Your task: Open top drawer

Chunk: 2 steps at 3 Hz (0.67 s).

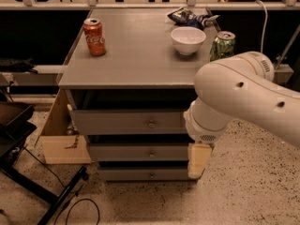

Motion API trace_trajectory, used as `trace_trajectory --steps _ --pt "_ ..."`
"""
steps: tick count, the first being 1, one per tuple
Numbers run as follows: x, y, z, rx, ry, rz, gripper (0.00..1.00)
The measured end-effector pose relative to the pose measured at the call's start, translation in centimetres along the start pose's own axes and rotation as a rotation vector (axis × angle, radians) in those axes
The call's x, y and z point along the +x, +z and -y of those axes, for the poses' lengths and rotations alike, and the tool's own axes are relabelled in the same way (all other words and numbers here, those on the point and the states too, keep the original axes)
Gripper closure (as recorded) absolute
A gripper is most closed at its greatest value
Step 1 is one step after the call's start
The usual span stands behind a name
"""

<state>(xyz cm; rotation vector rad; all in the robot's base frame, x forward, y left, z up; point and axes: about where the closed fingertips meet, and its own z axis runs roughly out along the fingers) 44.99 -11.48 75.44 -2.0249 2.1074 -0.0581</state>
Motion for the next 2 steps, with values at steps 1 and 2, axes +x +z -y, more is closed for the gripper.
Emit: trace_trajectory --steps 1,2 --pt "0.4 1.8 2.7 0.009 -0.013 -0.019 0.00" --pt "2.3 4.6 7.3 0.015 0.016 -0.032 0.00"
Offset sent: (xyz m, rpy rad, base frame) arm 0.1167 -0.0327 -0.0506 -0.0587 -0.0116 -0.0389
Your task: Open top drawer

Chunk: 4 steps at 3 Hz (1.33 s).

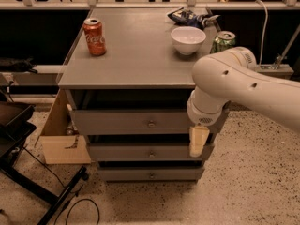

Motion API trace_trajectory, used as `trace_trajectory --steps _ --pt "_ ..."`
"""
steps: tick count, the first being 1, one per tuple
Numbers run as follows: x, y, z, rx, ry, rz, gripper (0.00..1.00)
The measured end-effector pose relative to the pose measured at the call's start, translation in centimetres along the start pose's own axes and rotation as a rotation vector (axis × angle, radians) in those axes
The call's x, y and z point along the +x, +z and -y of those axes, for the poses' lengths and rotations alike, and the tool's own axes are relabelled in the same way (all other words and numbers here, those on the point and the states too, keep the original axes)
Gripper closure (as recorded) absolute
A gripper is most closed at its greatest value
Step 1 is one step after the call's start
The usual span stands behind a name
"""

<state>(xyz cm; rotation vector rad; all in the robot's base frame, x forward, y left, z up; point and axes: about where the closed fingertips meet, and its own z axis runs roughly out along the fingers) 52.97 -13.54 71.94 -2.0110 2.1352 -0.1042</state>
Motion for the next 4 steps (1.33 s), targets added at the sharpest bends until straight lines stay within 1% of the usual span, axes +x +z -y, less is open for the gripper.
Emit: trace_trajectory --steps 1,2,3,4 --pt "0.8 2.1 2.4 -0.010 0.032 0.029 0.00" --pt "0.8 3.8 4.9 -0.023 0.056 0.054 0.00" --pt "0.9 6.3 5.4 -0.060 0.094 0.070 0.16" --pt "1.9 8.1 3.6 -0.093 0.138 0.072 0.39"
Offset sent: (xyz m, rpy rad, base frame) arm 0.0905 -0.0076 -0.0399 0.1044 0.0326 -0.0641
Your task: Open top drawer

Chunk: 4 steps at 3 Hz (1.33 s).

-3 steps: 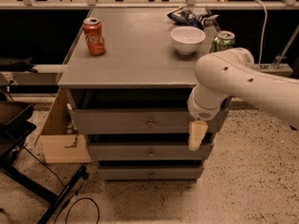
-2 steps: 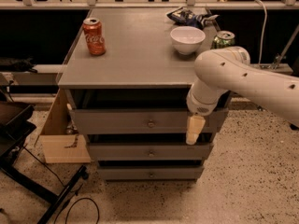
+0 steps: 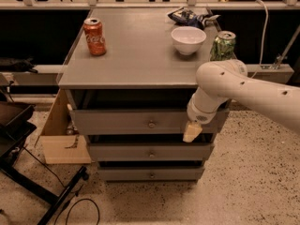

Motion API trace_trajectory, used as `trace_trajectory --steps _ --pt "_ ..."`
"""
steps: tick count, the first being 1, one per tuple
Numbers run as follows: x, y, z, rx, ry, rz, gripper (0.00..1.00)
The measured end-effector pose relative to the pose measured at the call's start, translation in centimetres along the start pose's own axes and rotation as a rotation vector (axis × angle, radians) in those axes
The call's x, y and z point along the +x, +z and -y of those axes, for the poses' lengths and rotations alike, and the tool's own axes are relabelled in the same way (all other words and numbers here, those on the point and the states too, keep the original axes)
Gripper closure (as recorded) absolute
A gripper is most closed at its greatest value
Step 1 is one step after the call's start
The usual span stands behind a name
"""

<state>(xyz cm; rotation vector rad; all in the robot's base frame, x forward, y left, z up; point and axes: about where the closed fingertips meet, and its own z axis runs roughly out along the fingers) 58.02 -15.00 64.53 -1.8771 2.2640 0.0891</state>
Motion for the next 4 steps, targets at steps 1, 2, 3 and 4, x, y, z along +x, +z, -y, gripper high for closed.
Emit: trace_trajectory --steps 1,2,3,4 --pt "-0.16 -0.47 0.05 0.000 0.000 0.000 0.63" --pt "-0.26 -0.72 0.10 0.000 0.000 0.000 0.86" --pt "-0.27 -0.88 0.08 -0.001 0.000 -0.001 1.00" --pt "-0.22 -1.34 0.02 -0.006 -0.002 -0.005 1.00"
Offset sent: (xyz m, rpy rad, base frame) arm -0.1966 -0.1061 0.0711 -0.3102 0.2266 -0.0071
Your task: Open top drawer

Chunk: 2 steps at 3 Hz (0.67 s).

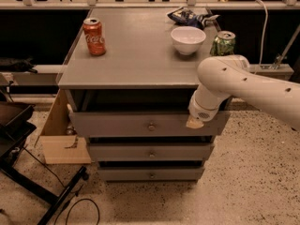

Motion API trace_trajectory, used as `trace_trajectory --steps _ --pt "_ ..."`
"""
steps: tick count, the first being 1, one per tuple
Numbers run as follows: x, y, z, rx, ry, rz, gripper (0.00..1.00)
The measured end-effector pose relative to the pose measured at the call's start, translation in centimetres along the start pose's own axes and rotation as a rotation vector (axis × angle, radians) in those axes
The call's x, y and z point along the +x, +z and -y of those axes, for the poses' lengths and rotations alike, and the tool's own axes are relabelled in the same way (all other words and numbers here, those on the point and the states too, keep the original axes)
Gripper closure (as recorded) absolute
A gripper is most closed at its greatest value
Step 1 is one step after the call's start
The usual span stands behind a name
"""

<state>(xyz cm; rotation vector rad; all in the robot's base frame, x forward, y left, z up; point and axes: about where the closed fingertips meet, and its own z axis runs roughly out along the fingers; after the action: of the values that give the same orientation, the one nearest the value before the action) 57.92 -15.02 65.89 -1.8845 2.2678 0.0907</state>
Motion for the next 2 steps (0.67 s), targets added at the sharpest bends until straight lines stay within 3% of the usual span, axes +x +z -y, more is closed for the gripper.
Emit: trace_trajectory --steps 2 --pt "-0.09 -0.56 0.20 0.000 0.000 0.000 1.00"
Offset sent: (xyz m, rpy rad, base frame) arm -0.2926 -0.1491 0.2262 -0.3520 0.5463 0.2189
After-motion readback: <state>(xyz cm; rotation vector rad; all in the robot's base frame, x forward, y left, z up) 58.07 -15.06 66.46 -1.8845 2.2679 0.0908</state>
